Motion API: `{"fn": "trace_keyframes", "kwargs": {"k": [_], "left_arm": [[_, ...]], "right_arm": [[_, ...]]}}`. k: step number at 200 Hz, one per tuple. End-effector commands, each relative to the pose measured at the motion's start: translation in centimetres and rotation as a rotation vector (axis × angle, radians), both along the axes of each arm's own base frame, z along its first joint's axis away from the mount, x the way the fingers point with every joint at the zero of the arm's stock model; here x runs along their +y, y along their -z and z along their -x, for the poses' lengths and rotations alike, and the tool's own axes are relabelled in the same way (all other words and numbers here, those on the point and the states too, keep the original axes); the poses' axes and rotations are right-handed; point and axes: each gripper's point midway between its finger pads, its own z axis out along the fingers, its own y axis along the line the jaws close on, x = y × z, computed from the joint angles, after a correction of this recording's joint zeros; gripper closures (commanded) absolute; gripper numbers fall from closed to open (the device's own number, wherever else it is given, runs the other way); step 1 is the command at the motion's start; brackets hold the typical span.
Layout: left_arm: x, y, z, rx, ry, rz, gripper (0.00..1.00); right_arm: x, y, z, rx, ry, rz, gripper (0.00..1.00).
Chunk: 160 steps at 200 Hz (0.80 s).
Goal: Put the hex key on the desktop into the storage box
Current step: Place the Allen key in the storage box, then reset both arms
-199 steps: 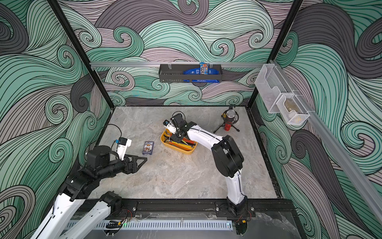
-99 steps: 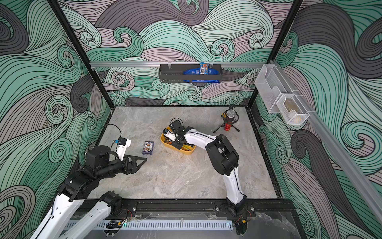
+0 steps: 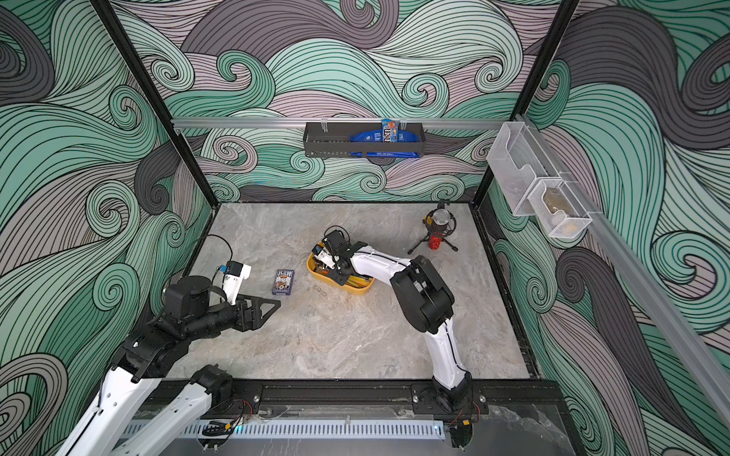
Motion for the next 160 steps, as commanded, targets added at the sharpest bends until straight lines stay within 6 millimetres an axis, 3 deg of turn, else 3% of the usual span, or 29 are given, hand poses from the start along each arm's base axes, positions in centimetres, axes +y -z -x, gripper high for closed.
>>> {"fn": "trace_keyframes", "kwargs": {"k": [1, 33, 52, 61, 69, 75, 100, 119, 131, 141, 160], "left_arm": [[0.0, -1.6, -0.1, -0.045, 0.006, 0.002, 0.23], [0.1, -2.3, -0.8, -0.061, -0.014, -0.008, 0.22], [0.2, -3.1, -1.5, -0.072, -0.038, -0.008, 0.2], [0.3, -3.5, -1.9, -0.079, -0.054, -0.006, 0.19], [0.4, -3.9, -2.2, -0.085, -0.07, -0.002, 0.16], [0.4, -4.1, -2.5, -0.085, -0.08, 0.001, 0.02], [0.9, -4.7, -3.8, -0.083, -0.154, 0.011, 0.01], [1.8, -5.5, -4.9, -0.124, -0.228, 0.011, 0.01], [2.6, -5.9, -5.6, -0.151, -0.291, 0.009, 0.01], [3.3, -6.1, -6.1, -0.171, -0.339, 0.004, 0.01], [5.7, -4.9, -7.5, -0.147, -0.503, -0.058, 0.01]], "right_arm": [[0.6, -5.4, -1.4, -0.094, 0.072, -0.073, 0.65], [-0.4, -13.5, -2.4, -0.197, 0.18, -0.226, 0.49], [-2.7, -17.3, -2.2, -0.23, 0.282, -0.322, 0.42], [-4.4, -18.6, -2.0, -0.234, 0.352, -0.368, 0.02], [-6.3, -19.4, -1.8, -0.231, 0.429, -0.412, 0.0], [-7.9, -20.0, -1.7, -0.229, 0.498, -0.448, 0.0], [-13.4, -19.9, 0.9, -0.236, 0.684, -0.57, 0.0], [-16.9, -20.9, 3.7, -0.376, 0.759, -0.631, 0.0], [-20.5, -21.0, 5.2, -0.497, 0.888, -0.641, 0.0], [-23.1, -20.5, 6.4, -0.583, 0.956, -0.619, 0.0], [-26.2, -19.3, 7.6, -0.68, 1.002, -0.643, 0.0]]}}
